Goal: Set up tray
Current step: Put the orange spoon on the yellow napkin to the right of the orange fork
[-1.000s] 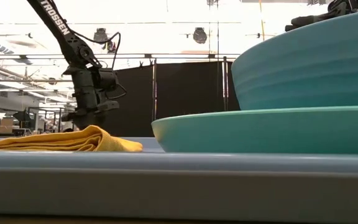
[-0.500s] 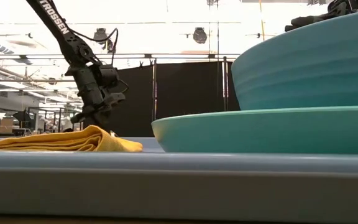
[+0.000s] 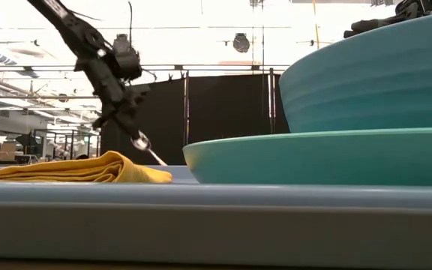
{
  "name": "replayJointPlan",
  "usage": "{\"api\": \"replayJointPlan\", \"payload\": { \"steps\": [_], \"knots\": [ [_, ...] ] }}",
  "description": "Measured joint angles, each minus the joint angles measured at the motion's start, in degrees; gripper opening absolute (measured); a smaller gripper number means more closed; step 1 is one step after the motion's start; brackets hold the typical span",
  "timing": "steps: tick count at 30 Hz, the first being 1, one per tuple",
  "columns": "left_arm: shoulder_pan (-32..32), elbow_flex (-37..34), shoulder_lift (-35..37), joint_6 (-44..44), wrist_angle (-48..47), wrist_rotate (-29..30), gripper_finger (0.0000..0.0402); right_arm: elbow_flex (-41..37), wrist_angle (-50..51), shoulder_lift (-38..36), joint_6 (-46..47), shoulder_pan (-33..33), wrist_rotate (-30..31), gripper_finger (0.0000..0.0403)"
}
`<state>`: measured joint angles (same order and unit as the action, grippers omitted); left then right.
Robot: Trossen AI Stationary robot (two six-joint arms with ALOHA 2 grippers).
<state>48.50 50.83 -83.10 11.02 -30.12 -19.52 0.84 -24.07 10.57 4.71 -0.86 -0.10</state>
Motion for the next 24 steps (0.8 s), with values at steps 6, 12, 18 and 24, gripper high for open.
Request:
{"api": "replayJointPlan", "payload": {
  "steps": [6, 12, 18, 24],
  "knots": [
    [-6.8, 0.0, 10.3, 2.0, -4.7, -1.7, 0.0004, 0.0, 0.1, 0.0, 0.0, 0.0, 0.0, 0.0089],
    [-15.3, 0.0, 19.5, 7.1, -5.7, -4.7, 0.0004, 0.0, 0.0, 0.0, 0.1, 0.0, 0.2, 0.0089],
    [-24.8, 0.1, 22.8, 11.9, -13.5, -5.6, 0.0004, 0.0, -0.1, 0.0, 0.6, 0.0, 0.3, 0.0089],
    [-36.9, 0.1, 20.4, 18.0, -12.7, -4.1, 0.0004, 0.0, -0.9, 0.0, 0.6, 0.0, 0.3, 0.0089]
  ]
}}
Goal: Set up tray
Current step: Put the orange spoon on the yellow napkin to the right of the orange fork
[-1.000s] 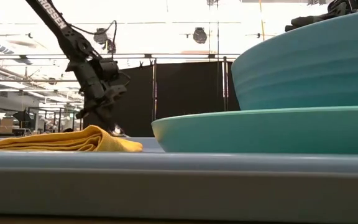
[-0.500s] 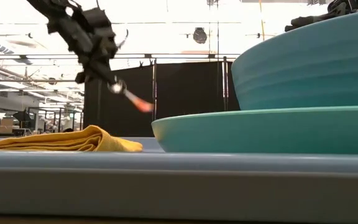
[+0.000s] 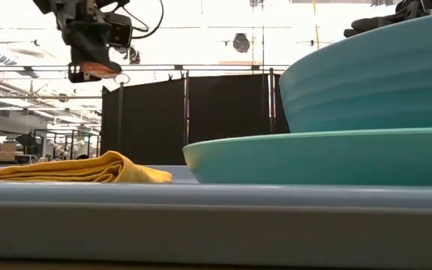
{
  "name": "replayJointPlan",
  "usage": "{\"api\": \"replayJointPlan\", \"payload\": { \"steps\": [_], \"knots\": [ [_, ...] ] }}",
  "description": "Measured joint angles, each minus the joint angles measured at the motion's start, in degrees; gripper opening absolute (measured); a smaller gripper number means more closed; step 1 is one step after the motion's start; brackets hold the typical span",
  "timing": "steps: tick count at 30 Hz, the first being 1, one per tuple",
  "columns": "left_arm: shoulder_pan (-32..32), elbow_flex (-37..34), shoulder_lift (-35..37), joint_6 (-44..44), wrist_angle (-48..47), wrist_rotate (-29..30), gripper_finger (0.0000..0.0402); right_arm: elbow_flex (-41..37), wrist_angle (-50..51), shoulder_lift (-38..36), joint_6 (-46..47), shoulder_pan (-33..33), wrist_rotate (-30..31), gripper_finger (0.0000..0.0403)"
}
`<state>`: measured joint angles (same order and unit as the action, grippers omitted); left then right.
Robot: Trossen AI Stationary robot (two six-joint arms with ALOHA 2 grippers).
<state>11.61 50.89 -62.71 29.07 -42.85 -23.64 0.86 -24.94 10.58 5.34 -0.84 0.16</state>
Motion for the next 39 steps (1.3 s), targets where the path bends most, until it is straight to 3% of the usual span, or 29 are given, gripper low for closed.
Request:
{"api": "replayJointPlan", "payload": {
  "steps": [5, 13, 39],
  "knots": [
    [-7.2, 0.1, -4.7, 1.5, 2.4, 1.6, 0.0004, 0.0, -0.2, 0.0, 0.0, 0.0, 0.0, 0.0089],
    [-12.3, 0.1, -15.1, 1.1, 9.3, 0.2, 0.0004, 0.0, -0.3, 0.0, 1.3, 0.0, 0.0, 0.0089],
    [-8.3, 0.1, -21.7, -5.9, 13.1, -2.4, 0.0004, 0.0, -0.1, 0.1, 1.3, 0.0, 0.0, 0.0089]
  ]
}}
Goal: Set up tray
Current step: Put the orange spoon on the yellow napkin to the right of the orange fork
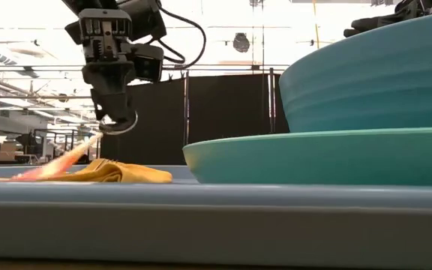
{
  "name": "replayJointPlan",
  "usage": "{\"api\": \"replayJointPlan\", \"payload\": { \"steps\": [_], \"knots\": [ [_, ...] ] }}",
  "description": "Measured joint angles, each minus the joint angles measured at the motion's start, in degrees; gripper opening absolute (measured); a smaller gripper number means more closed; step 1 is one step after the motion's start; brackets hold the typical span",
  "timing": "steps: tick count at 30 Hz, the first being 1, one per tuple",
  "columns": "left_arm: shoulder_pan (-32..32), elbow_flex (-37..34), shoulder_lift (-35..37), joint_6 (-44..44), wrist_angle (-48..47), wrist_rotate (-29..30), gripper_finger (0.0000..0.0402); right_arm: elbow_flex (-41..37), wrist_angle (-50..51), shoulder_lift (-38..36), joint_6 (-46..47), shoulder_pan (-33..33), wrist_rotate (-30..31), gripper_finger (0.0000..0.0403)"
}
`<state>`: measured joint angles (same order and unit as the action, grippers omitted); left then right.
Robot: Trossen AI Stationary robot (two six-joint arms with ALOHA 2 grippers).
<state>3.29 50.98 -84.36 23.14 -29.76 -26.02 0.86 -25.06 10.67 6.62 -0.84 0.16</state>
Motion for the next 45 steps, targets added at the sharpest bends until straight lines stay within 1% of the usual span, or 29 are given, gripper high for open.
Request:
{"api": "replayJointPlan", "payload": {
  "steps": [4, 10, 21, 26, 29, 32, 45],
  "knots": [
    [0.0, 0.0, -1.7, -0.6, -0.4, -2.5, 0.0004, 0.0, 0.1, 0.3, -0.2, 0.0, 0.0, 0.0089],
    [0.0, 0.0, -4.1, -1.7, -0.4, -2.9, 0.0004, 0.0, 0.0, 0.5, -0.2, 0.0, 0.0, 0.0089],
    [0.6, 0.0, -4.6, -2.9, 4.0, -2.0, 0.0004, 0.0, 0.0, 0.5, -0.2, 0.0, 0.0, 0.0089],
    [1.3, 0.0, -4.6, -3.1, 3.8, -2.0, 0.0004, 0.0, 0.0, 0.5, -0.1, 0.0, 0.0, 0.0089],
    [1.6, 0.0, -4.6, -3.0, 2.2, -1.8, 0.0004, 0.0, 0.0, 0.5, 0.0, 0.0, 0.0, 0.0089],
    [1.8, 0.0, -4.6, -3.2, -0.1, 0.1, 0.0004, 0.0, 0.0, 0.5, -0.1, 0.0, 0.0, 0.0089],
    [1.6, 0.0, -4.6, -3.3, 1.6, -0.9, 0.0004, 0.0, 0.0, 0.5, -0.2, 0.0, 0.0, 0.0089]
  ]
}}
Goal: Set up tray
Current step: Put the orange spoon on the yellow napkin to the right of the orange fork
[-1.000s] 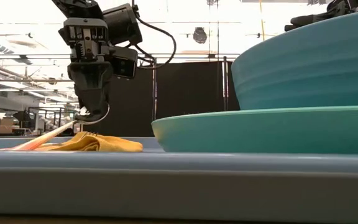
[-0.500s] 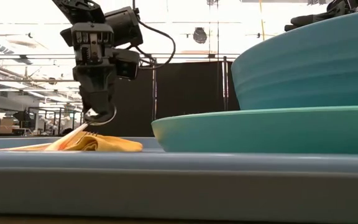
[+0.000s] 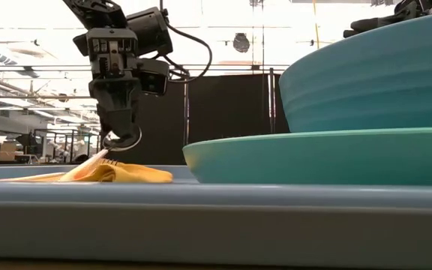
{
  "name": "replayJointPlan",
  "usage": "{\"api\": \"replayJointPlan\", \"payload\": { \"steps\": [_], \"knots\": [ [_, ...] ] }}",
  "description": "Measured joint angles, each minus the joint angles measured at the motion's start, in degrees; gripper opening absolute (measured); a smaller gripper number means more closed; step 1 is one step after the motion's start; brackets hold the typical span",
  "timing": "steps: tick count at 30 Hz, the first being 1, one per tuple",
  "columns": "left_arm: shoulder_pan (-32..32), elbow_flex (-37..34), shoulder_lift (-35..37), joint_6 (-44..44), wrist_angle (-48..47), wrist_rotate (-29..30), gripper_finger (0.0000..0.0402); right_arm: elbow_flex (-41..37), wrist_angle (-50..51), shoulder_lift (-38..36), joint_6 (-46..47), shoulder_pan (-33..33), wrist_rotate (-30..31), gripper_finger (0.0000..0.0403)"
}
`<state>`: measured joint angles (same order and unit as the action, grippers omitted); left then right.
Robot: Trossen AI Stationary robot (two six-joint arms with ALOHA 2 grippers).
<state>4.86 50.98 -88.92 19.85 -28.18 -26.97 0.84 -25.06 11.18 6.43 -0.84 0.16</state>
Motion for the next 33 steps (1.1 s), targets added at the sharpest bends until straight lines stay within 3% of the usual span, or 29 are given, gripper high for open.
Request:
{"api": "replayJointPlan", "payload": {
  "steps": [16, 24, 33],
  "knots": [
    [-0.9, 0.0, 0.0, 1.3, 0.5, 0.0, 0.0006, 0.0, 0.0, 0.0, 0.0, 0.0, 0.0, 0.0089],
    [-0.9, 0.0, 0.0, 1.7, 1.0, 0.7, 0.0073, 0.0, 0.0, 0.0, 0.0, 0.0, 0.0, 0.0089],
    [-0.9, 0.0, 0.0, 1.9, 0.8, 1.7, 0.008, 0.0, 0.0, 0.0, 0.0, 0.0, 0.0, 0.0089]
  ]
}}
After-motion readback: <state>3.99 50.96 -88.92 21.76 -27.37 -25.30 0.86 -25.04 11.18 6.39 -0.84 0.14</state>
